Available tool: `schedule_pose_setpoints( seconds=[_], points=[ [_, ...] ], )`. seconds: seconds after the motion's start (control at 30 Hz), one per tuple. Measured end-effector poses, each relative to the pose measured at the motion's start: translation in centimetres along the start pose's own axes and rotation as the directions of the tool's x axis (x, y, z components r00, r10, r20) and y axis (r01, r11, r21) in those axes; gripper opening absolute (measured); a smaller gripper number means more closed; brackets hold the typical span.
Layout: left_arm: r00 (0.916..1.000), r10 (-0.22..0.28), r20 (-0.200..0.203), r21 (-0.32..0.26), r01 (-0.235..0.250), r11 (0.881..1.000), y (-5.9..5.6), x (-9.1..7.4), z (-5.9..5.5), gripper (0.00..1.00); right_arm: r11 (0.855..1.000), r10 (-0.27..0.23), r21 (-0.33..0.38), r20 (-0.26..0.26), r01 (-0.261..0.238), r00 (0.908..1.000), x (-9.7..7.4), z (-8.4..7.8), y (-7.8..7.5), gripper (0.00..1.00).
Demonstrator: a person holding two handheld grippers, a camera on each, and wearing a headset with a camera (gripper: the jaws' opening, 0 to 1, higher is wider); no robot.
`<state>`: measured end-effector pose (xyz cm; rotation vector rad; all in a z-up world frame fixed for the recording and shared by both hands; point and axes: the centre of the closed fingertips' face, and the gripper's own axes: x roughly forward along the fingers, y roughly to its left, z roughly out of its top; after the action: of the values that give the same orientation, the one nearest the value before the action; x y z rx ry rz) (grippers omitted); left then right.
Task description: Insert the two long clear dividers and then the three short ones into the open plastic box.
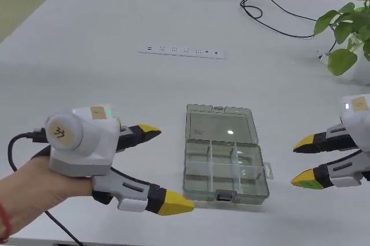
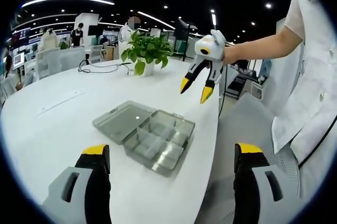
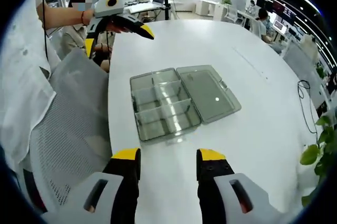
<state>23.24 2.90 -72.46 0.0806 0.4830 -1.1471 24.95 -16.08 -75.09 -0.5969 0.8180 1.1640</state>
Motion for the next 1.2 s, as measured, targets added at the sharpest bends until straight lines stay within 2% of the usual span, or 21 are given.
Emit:
schedule_pose_setpoints(
  seconds=[0.4,0.63,0.9,1.2],
  points=[
    [0.9998,0.004,-0.020,0.002,-0.003,1.000,0.4,-0.3,-0.4,1.00,0.998,-0.041,0.059,0.047,0.038,0.9980,-1.0,-1.0,-0.3,0.61],
    [0.9991,0.005,-0.043,0.011,-0.004,1.000,0.5,-0.4,-0.9,1.00,0.995,-0.059,0.083,0.071,0.053,0.9957,-1.4,-1.5,-0.3,0.67],
    [0.9986,0.014,-0.050,0.008,-0.014,1.000,0.7,-0.8,-1.3,1.00,0.994,-0.069,0.091,0.078,0.061,0.9946,-1.8,-1.7,-0.1,0.69],
    [0.9988,0.018,-0.045,0.010,-0.017,1.000,0.5,-1.1,-1.2,1.00,0.994,-0.068,0.086,0.085,0.061,0.9940,-1.8,-1.3,0.1,0.70]
  ],
)
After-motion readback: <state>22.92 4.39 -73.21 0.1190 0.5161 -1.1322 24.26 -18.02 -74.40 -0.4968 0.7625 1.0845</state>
